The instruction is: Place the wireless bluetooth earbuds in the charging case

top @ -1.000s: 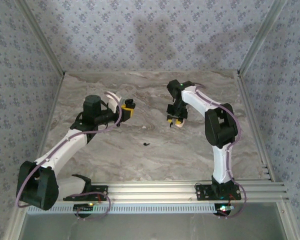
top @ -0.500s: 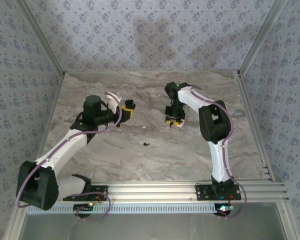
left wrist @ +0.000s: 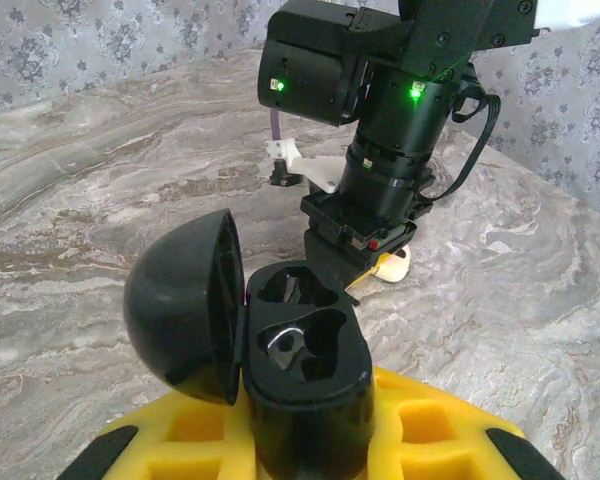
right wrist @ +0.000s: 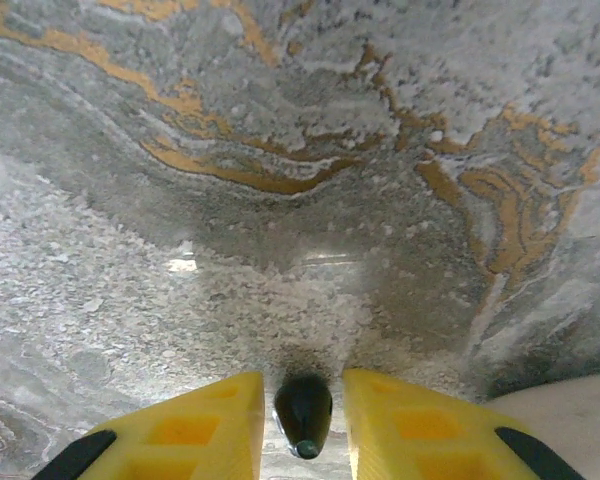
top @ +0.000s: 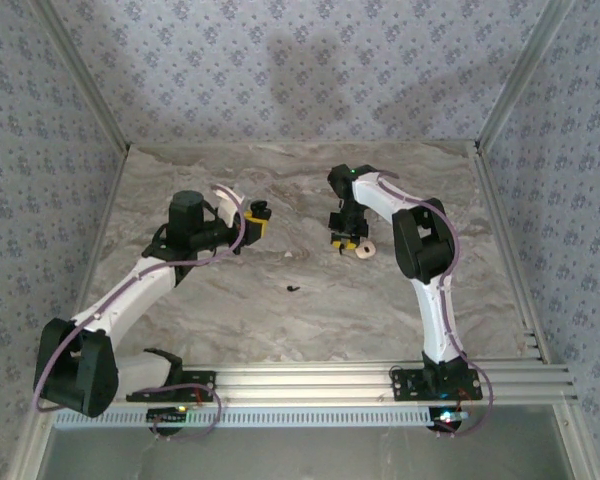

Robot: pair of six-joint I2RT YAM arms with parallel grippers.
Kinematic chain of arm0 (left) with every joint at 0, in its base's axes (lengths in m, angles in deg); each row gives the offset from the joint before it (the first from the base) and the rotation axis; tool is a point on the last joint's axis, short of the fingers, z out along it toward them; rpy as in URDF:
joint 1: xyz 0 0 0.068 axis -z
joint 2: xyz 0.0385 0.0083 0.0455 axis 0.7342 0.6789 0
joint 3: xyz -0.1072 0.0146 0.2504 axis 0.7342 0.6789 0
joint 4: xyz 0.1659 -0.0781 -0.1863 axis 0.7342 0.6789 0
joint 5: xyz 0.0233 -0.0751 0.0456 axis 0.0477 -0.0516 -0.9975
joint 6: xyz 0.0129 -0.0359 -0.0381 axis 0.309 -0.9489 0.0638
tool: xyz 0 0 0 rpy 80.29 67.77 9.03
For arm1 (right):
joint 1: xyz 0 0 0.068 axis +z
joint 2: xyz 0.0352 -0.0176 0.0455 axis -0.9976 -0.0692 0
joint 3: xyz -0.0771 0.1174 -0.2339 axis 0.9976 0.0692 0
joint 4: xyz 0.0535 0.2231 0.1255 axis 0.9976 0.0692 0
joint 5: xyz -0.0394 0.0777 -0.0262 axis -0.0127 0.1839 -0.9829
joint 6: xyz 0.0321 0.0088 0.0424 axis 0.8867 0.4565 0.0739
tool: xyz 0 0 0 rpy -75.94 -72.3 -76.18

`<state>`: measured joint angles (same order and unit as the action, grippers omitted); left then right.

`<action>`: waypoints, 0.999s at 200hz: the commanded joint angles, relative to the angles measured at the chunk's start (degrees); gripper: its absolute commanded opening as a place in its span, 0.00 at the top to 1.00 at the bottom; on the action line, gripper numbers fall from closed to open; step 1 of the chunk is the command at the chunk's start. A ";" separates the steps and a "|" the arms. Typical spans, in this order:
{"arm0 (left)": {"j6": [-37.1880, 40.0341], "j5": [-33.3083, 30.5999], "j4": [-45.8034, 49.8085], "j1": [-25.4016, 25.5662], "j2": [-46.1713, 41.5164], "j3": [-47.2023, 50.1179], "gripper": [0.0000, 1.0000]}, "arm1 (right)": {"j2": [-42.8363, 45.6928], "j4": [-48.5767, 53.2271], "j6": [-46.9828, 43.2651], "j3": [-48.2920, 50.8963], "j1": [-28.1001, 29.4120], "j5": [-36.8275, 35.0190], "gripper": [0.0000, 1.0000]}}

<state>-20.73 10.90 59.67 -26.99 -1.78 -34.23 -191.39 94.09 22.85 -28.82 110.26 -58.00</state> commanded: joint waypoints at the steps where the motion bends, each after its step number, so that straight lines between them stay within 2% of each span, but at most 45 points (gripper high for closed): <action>1: 1.17 1.56 0.38 -0.39 0.70 -1.17 0.86 | -2.44 1.61 -1.66 -1.54 -0.50 -2.09 0.71; 20: 1.45 1.67 0.70 -0.39 1.21 -1.32 0.86 | -2.72 1.41 -1.98 -1.46 -0.54 -2.53 0.76; 83: 2.43 1.56 -1.11 1.02 1.99 0.67 0.87 | 0.46 -3.29 -2.79 0.72 -0.85 -2.21 0.83; 134: 2.71 -3.64 -11.58 9.00 4.58 6.26 0.87 | 13.92 -17.09 -3.04 12.53 -0.76 -0.36 0.82; 172: 6.11 -7.80 -26.88 14.61 10.51 12.49 0.87 | 25.32 -32.51 -4.62 25.12 -0.77 3.43 0.82; 200: 10.35 -8.15 -32.30 17.60 14.74 12.81 0.87 | 33.15 -40.70 -5.16 32.65 0.00 6.45 0.82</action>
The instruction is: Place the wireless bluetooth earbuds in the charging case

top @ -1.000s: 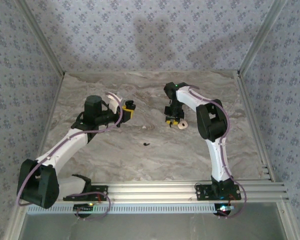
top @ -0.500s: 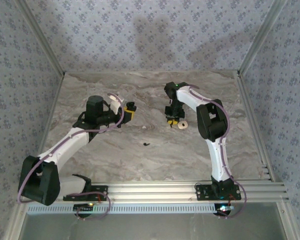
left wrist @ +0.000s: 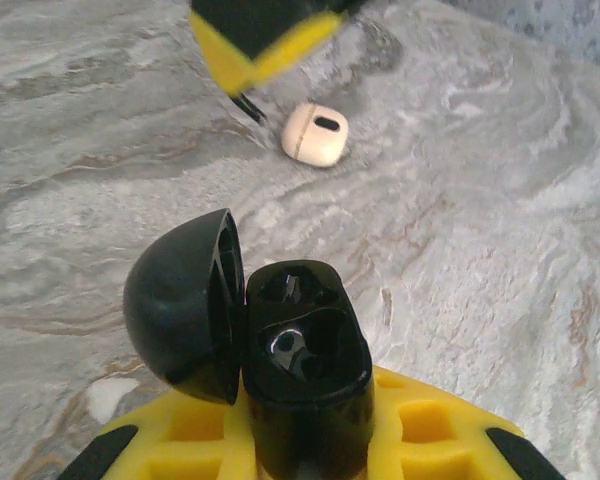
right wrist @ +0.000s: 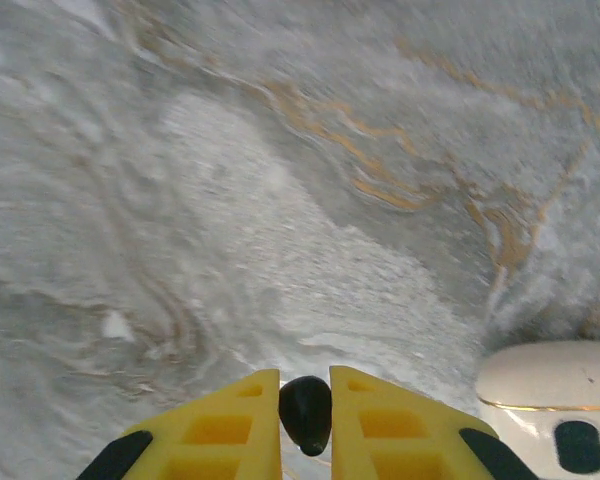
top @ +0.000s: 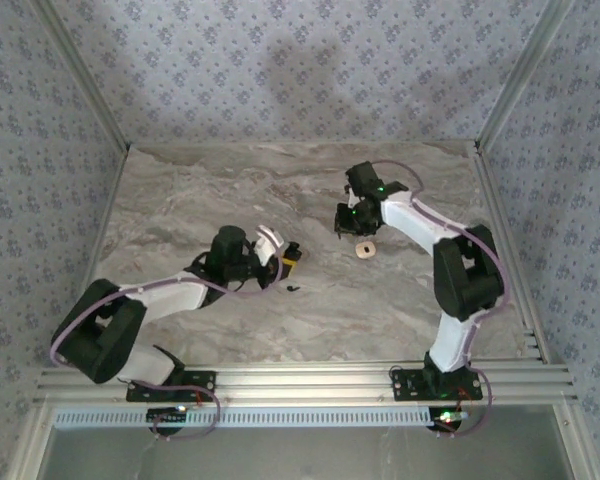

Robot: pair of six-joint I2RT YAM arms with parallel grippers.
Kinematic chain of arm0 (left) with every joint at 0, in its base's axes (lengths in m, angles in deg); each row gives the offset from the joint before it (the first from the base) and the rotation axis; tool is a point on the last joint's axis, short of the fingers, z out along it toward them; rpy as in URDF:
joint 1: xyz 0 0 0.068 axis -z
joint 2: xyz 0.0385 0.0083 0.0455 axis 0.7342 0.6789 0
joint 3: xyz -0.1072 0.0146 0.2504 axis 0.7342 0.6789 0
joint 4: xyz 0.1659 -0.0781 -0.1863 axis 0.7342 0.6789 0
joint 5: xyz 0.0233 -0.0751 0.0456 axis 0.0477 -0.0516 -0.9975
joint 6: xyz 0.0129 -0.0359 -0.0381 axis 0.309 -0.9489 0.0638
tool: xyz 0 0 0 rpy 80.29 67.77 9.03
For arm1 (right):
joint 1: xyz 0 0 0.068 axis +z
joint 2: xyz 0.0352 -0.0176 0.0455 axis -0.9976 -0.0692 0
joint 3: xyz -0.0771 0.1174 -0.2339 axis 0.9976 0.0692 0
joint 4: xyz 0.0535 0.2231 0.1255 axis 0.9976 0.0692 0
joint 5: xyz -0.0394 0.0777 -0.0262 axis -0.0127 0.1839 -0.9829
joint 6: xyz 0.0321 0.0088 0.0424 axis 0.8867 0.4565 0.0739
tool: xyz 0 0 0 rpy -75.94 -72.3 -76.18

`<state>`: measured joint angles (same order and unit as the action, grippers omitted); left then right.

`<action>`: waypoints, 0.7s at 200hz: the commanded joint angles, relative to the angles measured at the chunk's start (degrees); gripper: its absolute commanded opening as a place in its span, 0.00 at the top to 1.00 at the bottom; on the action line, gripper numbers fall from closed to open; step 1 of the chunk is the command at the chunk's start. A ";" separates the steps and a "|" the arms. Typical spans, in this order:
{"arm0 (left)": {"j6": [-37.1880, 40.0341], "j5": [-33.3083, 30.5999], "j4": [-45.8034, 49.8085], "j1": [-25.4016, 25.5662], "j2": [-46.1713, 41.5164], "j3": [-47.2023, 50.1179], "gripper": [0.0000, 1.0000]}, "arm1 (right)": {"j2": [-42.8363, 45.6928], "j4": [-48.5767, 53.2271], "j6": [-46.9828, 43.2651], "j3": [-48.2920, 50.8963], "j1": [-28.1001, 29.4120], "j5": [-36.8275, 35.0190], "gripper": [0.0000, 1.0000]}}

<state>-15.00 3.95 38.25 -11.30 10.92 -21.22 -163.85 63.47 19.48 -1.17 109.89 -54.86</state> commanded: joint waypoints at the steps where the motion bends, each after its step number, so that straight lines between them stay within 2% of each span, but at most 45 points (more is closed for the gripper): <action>1: 4.69 -1.11 -11.07 1.92 2.14 -0.22 0.87 | 5.87 -10.27 -1.80 5.22 0.38 3.28 0.82; 24: 5.17 0.11 -14.60 2.34 3.58 -0.13 0.87 | 12.73 -12.06 -2.12 9.77 0.90 2.99 0.82; 75: 8.78 3.65 -13.57 2.87 3.04 -2.47 0.87 | 27.84 -18.63 -1.13 17.40 2.63 3.68 0.81; 140: 7.52 6.01 -14.40 2.82 2.21 -6.13 0.87 | 36.67 -25.64 0.03 23.13 6.28 6.92 0.81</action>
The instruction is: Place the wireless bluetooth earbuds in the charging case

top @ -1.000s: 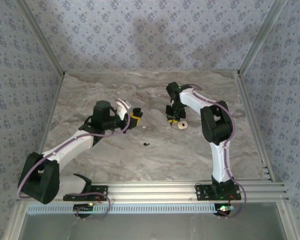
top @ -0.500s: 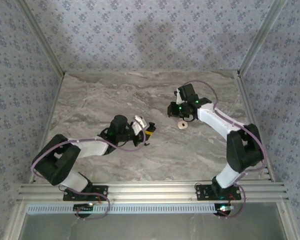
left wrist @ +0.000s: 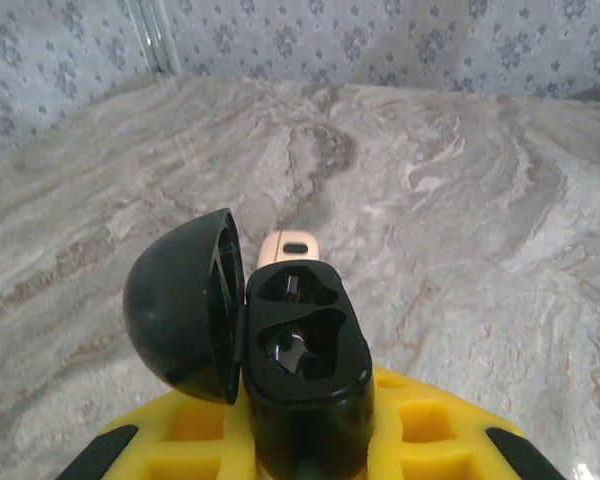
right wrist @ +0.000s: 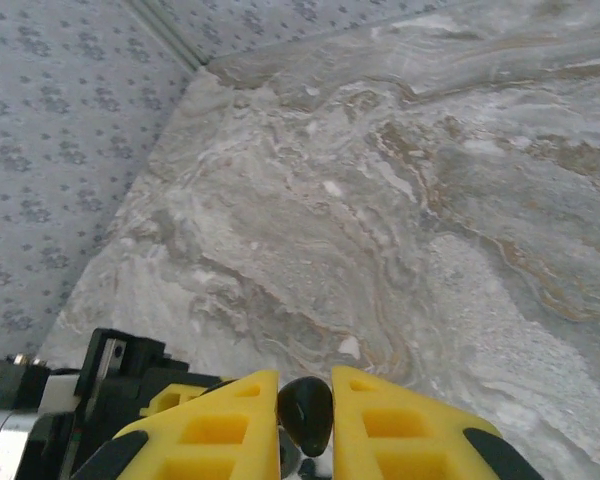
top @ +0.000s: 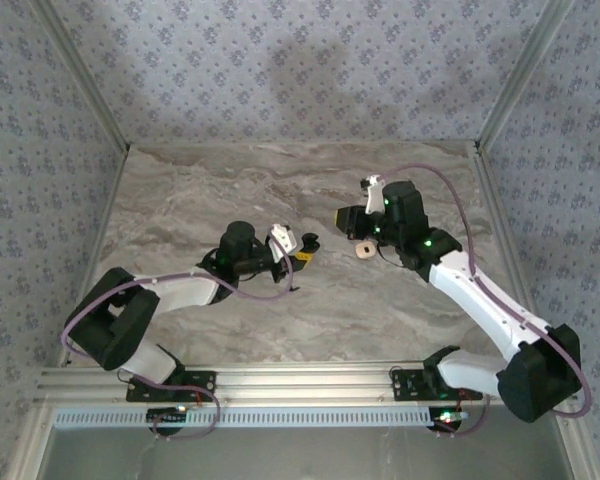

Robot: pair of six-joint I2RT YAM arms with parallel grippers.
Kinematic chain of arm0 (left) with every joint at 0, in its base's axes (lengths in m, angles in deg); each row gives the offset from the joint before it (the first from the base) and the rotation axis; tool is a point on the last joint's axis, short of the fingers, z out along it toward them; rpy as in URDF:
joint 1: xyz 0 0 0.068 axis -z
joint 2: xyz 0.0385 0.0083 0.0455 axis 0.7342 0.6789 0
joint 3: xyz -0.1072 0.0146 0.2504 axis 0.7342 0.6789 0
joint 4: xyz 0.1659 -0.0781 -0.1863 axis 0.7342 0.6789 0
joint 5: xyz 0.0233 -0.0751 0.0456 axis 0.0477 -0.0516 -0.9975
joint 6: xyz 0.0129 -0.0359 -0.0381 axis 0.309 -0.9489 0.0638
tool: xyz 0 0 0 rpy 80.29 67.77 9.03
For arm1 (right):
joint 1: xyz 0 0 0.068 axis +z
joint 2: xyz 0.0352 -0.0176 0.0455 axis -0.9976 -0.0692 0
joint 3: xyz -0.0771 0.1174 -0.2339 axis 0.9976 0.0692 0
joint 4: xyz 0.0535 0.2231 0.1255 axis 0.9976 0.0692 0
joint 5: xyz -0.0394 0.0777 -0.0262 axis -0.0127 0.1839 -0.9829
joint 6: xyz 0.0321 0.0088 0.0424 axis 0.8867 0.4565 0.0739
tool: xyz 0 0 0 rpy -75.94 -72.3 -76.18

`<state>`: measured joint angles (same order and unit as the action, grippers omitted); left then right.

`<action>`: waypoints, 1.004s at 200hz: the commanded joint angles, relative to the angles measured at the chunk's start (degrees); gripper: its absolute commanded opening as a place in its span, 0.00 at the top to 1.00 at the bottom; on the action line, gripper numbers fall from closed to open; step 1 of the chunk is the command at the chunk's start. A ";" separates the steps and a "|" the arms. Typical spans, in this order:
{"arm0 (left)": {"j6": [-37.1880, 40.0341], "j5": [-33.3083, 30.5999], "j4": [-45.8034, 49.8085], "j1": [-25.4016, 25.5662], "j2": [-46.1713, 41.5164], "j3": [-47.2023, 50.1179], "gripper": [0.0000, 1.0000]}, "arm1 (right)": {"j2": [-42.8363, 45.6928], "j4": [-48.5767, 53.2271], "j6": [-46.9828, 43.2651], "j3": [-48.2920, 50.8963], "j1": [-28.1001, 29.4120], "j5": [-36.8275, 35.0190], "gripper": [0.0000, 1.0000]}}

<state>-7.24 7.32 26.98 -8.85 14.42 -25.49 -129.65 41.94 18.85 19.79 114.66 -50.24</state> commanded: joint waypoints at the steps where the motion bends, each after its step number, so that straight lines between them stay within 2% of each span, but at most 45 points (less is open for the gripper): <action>1: -0.26 2.64 -3.22 0.32 -1.31 -1.87 0.87 | 2.57 -4.30 0.67 2.29 1.57 2.32 0.81; 55: -1.71 3.34 -5.03 0.30 -3.70 -2.48 0.87 | 6.46 -9.41 1.13 5.19 3.64 3.64 0.79; 201: -4.49 3.63 -6.56 0.32 -7.41 -2.66 0.87 | 3.09 -17.62 2.82 6.63 5.92 6.02 0.79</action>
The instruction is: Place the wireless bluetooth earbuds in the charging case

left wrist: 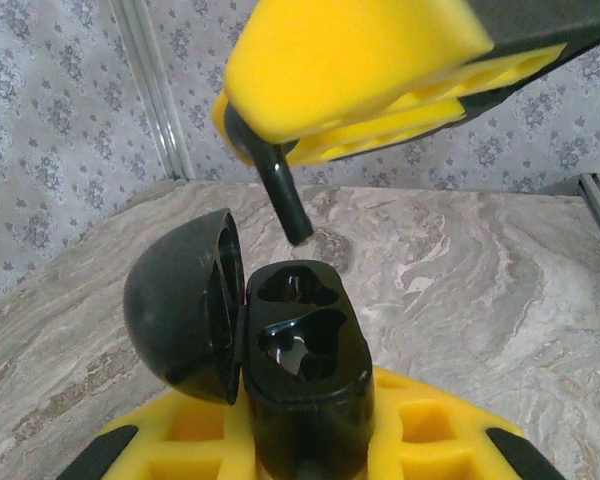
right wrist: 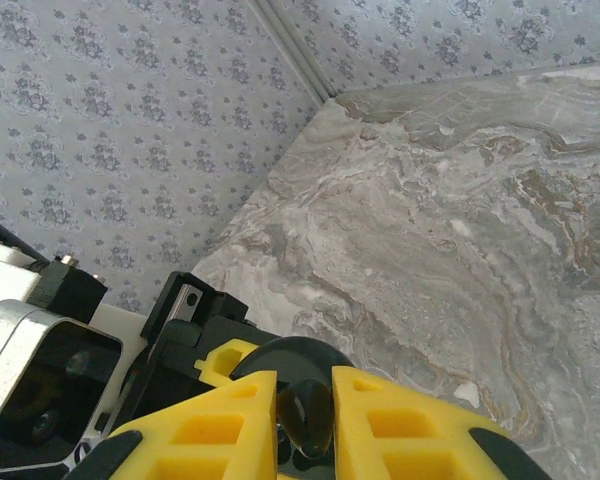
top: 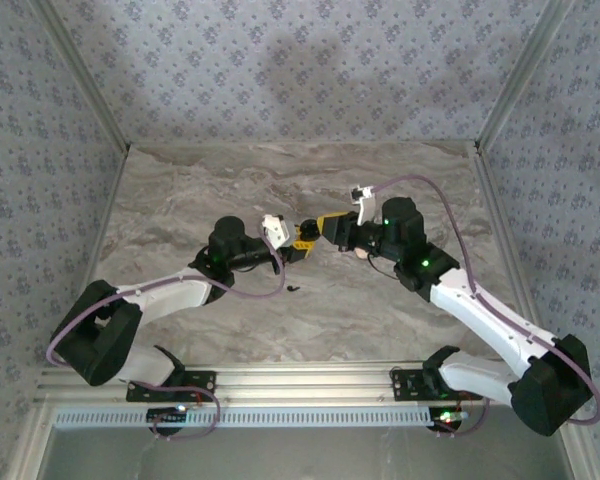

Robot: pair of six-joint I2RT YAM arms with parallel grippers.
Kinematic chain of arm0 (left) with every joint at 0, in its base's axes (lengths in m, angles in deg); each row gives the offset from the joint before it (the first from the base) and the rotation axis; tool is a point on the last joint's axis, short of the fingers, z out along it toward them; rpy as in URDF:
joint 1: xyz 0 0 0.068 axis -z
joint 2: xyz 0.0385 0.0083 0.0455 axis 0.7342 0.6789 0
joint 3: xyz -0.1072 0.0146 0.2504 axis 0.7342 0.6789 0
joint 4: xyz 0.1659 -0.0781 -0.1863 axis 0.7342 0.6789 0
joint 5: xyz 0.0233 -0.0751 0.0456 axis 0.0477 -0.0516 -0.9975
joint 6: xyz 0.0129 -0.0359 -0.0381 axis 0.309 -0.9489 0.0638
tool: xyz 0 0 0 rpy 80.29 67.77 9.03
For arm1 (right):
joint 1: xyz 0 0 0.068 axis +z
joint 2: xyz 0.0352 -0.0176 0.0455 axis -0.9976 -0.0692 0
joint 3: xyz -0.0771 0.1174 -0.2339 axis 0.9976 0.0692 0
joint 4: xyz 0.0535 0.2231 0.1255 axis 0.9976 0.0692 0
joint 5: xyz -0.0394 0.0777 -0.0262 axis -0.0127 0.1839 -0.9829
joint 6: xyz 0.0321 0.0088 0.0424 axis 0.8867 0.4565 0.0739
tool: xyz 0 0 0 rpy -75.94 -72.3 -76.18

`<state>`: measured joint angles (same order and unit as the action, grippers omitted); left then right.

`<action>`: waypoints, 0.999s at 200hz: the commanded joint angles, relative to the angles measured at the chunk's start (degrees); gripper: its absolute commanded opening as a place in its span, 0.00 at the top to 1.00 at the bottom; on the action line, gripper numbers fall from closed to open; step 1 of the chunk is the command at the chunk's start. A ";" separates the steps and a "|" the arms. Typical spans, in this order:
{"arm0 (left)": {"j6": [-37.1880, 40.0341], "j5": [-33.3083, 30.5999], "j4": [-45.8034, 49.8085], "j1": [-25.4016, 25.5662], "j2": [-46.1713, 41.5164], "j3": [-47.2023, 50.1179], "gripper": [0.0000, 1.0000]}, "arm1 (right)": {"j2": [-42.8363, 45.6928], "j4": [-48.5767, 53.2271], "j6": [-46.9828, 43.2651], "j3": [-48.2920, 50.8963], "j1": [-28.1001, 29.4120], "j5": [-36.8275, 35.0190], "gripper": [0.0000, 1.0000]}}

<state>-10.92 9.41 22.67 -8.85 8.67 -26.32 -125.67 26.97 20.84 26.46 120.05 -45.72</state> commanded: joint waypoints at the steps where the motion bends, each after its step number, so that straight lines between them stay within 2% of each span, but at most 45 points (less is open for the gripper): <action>1: -0.82 1.52 -2.26 0.34 -1.70 -1.83 0.87 | -0.91 -2.67 0.82 -0.04 0.52 1.50 0.79; 128: -2.02 0.90 -3.31 0.18 -1.83 -2.53 0.87 | -1.49 -2.44 0.71 1.03 0.70 5.31 0.79; 200: -2.66 0.98 -3.84 -0.05 -2.77 -2.64 0.87 | -1.03 -1.65 0.58 2.90 0.02 3.65 0.79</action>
<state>-12.64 9.35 22.06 -8.87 8.45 -26.64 -127.05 24.52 21.23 27.86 120.32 -41.44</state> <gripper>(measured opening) 0.208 0.210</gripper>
